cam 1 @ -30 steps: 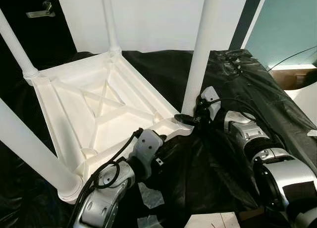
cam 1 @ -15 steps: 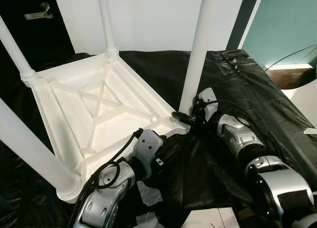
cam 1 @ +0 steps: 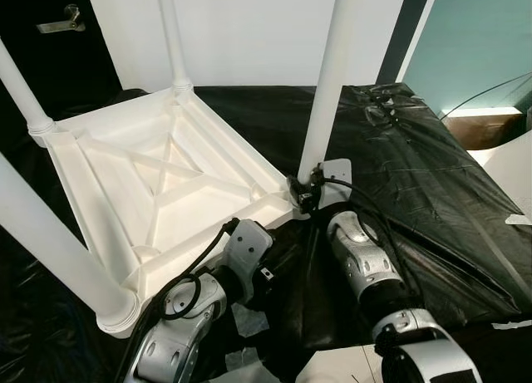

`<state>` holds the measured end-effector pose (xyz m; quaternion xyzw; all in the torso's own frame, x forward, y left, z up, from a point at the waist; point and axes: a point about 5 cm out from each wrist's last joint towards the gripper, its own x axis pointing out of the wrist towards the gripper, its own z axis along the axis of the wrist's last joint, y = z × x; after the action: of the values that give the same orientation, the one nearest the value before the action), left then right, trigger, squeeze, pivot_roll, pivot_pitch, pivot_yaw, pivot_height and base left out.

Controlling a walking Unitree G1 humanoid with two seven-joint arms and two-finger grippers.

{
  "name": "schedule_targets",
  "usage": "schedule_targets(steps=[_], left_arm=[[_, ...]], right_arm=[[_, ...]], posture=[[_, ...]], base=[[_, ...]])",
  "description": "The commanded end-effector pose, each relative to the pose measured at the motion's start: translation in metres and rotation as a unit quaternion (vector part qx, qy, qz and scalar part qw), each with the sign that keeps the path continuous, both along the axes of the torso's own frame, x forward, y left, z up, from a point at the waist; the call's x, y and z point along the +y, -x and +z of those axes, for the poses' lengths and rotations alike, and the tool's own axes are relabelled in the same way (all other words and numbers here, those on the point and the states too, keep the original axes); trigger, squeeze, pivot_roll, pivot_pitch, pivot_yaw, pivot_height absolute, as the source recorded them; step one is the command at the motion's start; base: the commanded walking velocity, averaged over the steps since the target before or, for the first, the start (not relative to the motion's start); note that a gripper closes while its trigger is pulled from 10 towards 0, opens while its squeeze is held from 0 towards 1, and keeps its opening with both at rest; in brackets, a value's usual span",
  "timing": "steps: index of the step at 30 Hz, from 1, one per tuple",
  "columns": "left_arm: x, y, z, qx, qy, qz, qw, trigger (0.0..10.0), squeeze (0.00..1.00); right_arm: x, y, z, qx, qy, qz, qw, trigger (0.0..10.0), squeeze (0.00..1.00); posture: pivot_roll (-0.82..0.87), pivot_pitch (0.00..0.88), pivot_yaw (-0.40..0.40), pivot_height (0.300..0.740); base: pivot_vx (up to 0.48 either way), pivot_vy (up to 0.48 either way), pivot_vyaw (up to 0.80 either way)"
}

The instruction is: Building children table

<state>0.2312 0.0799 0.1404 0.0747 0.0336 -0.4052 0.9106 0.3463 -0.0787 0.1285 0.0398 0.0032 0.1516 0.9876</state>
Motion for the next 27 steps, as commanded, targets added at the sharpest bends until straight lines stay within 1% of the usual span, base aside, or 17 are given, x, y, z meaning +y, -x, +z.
schedule_targets(steps=[1,3,8,9,16,20,21,22,23,24,25,27], left_arm=[[0.002,-0.002,0.002,-0.009,-0.001,0.035,0.999,10.0,0.00],[0.002,-0.003,0.002,-0.010,-0.002,0.033,0.999,10.0,0.00],[0.003,-0.003,0.002,-0.011,-0.003,0.032,0.999,10.0,0.00],[0.003,-0.004,0.002,-0.012,-0.003,0.030,0.999,10.0,0.00],[0.002,-0.004,0.003,-0.012,-0.002,0.029,0.999,10.0,0.00],[0.002,-0.003,0.002,-0.010,-0.003,0.028,1.000,10.0,0.00],[0.002,-0.003,0.002,-0.010,-0.003,0.028,1.000,10.0,0.00],[0.004,-0.002,0.001,-0.007,-0.005,0.028,1.000,10.0,0.00],[0.005,-0.001,0.001,-0.006,-0.006,0.027,1.000,10.0,0.00],[0.005,-0.001,0.001,-0.006,-0.006,0.027,1.000,10.0,0.00],[0.006,-0.001,0.001,-0.005,-0.007,0.027,1.000,10.0,0.00],[0.007,0.000,0.000,-0.005,-0.008,0.026,1.000,10.0,0.00]], right_arm=[[0.003,0.007,-0.018,0.047,-0.004,0.000,0.999,10.0,0.00],[-0.001,0.008,-0.018,0.047,0.002,-0.013,0.999,10.0,0.00],[-0.003,0.008,-0.017,0.046,0.003,-0.019,0.999,10.0,0.00],[-0.004,0.009,-0.016,0.048,0.002,-0.017,0.999,10.0,1.00],[-0.006,0.010,-0.013,0.040,0.003,-0.005,0.999,10.0,1.00],[-0.018,0.011,-0.007,0.021,0.003,0.035,0.999,10.0,1.00],[-0.018,0.011,-0.007,0.021,0.003,0.035,0.999,10.0,1.00],[-0.027,0.007,-0.003,0.012,0.013,0.064,0.998,10.0,1.00],[-0.031,0.005,-0.001,0.007,0.018,0.072,0.997,10.0,1.00],[-0.031,0.005,-0.001,0.007,0.018,0.072,0.997,10.0,1.00],[-0.036,0.002,0.002,0.001,0.026,0.086,0.996,10.0,0.57],[-0.039,0.000,0.003,-0.002,0.031,0.094,0.995,10.0,0.57]], posture=[[0.13,0.039,-0.064,0.740],[0.13,0.039,-0.064,0.740],[0.13,0.034,-0.063,0.740],[0.12,0.034,-0.061,0.740],[0.12,0.034,-0.061,0.740],[0.12,0.038,-0.061,0.740],[0.12,0.038,-0.061,0.740],[0.12,0.046,-0.059,0.740],[0.12,0.046,-0.059,0.740],[0.12,0.046,-0.059,0.740],[0.12,0.046,-0.059,0.740],[0.12,0.046,-0.059,0.740]], base=[[0.000,0.000,0.00],[0.000,0.000,0.00],[0.000,0.000,0.00],[0.000,0.000,0.00],[0.000,0.000,0.00],[0.000,0.000,0.00],[0.000,0.000,0.00],[0.000,0.000,0.00],[0.000,0.000,0.00],[0.000,0.000,0.00],[0.000,0.000,0.00],[0.000,0.000,0.00]])
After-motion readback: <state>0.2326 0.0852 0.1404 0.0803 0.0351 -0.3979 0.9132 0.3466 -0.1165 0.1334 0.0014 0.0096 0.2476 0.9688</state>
